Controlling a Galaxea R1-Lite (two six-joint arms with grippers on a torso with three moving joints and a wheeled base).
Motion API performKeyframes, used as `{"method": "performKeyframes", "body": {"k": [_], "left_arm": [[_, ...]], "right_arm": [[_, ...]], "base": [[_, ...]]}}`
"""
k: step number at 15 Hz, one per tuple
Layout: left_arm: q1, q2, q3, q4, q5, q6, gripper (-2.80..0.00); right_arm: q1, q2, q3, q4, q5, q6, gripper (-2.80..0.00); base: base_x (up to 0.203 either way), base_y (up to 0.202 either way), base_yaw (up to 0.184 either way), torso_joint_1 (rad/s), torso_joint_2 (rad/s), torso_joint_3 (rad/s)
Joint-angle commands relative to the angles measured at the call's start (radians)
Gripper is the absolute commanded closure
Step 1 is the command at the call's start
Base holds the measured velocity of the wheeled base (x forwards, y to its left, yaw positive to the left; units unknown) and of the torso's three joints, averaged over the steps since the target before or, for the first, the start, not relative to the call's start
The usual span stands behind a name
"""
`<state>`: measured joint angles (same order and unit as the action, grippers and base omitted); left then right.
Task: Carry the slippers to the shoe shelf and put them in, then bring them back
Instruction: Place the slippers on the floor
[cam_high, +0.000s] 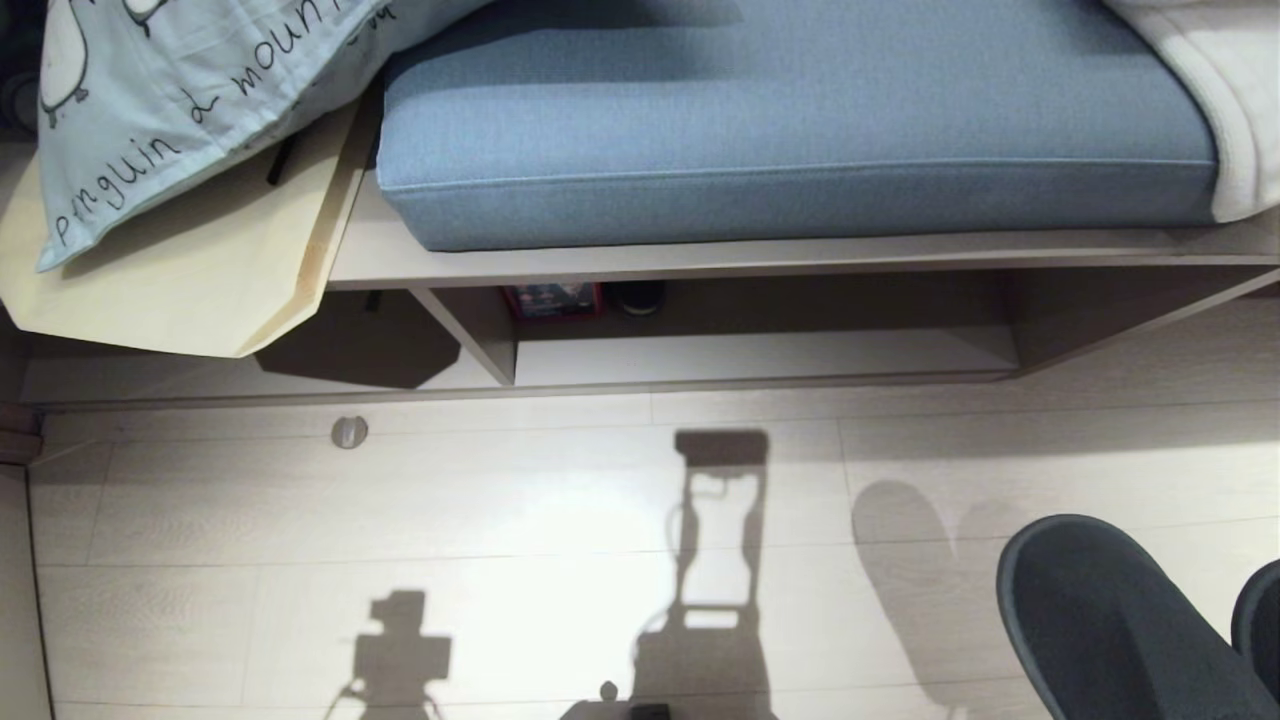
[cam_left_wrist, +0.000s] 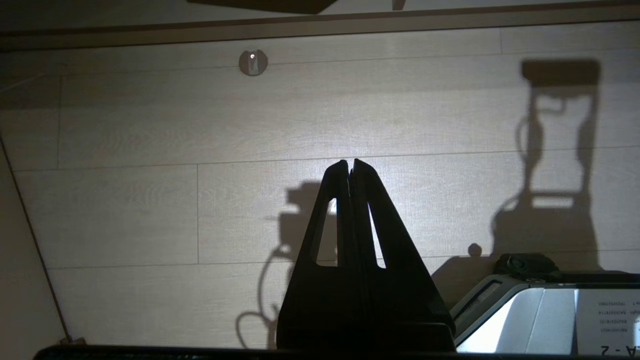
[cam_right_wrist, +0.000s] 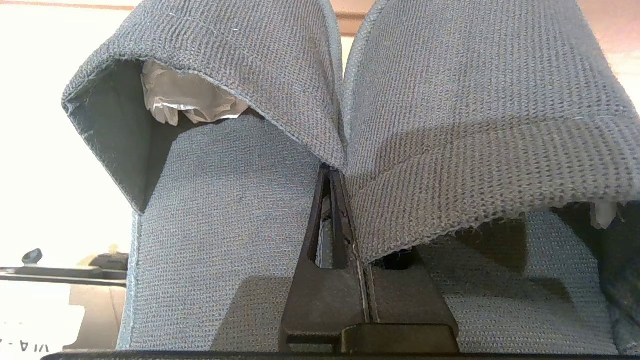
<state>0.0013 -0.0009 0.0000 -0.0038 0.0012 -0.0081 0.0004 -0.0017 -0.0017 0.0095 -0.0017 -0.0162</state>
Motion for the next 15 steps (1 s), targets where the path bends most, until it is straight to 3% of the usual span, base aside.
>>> {"method": "performKeyframes", "body": {"k": [1,15], "left_arm": [[0.0,0.002,0.0,-0.001,0.0,-0.001,0.0],[0.0,0.001,0.0,-0.001,0.0,0.0,0.0]], "right_arm": [[0.001,0.002,0.0,0.0,0.0,-0.001,0.0],[0.001,0.002,0.0,0.0,0.0,-0.001,0.0]], "base": [[0.0,0.0,0.0,0.006,0.0,0.193],[0.0,0.0,0.0,0.002,0.0,0.203]]}}
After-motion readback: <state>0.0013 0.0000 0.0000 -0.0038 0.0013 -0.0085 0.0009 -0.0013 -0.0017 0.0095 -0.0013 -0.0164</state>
